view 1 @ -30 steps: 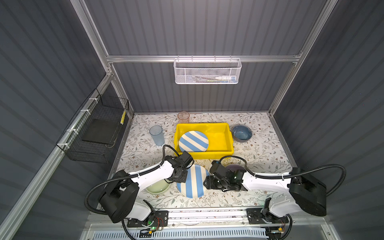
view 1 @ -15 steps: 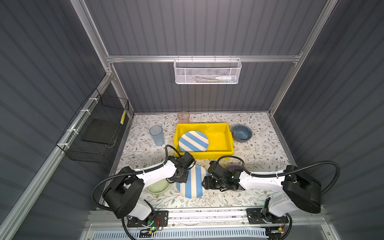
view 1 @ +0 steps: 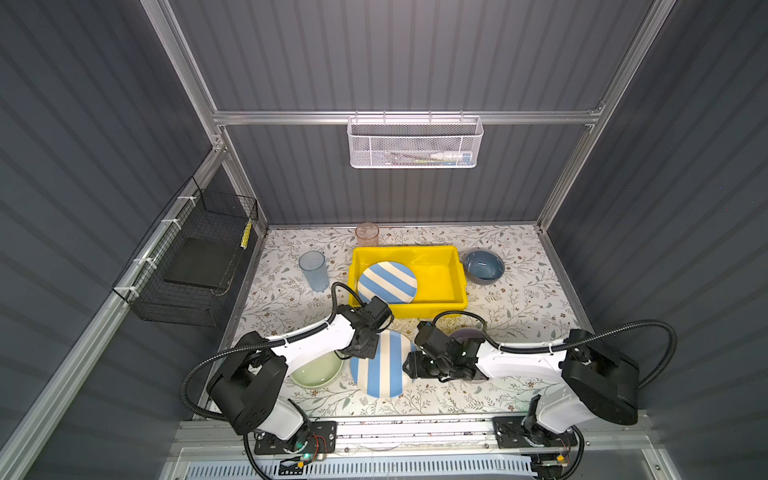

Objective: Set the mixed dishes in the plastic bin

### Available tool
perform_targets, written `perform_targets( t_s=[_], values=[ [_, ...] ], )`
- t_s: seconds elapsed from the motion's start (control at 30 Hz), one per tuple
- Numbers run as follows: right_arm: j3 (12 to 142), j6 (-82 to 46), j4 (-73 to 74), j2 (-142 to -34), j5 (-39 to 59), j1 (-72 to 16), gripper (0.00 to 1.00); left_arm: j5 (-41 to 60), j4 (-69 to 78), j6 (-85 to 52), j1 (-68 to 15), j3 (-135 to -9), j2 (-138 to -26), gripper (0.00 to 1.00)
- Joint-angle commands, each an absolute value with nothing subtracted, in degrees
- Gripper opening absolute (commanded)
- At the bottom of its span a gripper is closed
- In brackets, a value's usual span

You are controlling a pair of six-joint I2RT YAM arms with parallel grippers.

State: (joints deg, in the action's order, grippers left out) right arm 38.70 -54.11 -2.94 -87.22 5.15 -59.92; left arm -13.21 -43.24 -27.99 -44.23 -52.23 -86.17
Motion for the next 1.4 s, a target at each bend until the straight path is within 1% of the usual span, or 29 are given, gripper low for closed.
perform_targets(
  t_s=[0.0,0.13,0.47,0.83,1.17,1.3,1.37],
  values=[
    [39.35,-53.7,-2.83,-88.18,5.45,-59.74,0.55,-16.72,-47.59,-26.81,-44.46,-55.07,-86.52,0.15],
    [38.88,-54.0,-2.25,-88.23,5.54,-59.59,0.55,-19.21,-49.48,-26.16,-44.45,-55.82,-88.99,0.15],
    [38.58,-54.05,-2.17,-87.86,5.44,-59.47,0.57,-19.23,-47.74,-25.59,-44.39,-54.89,-92.94,0.14],
    [38.51,-53.99,-2.2,-87.49,5.55,-59.36,0.57,-17.58,-45.71,-24.85,-44.47,-53.27,-95.07,0.12],
    [38.43,-53.66,0.02,-86.37,7.44,-59.24,0.56,-16.63,-44.39,-25.14,-44.39,-51.77,-94.83,0.12],
    [37.43,-54.32,2.23,-84.84,8.27,-58.66,0.49,-16.45,-44.06,-25.14,-44.39,-51.42,-94.92,0.12],
    [36.61,-54.83,3.64,-84.06,8.73,-58.09,0.44,-16.34,-43.95,-25.14,-44.45,-51.46,-94.95,0.12]
  ],
)
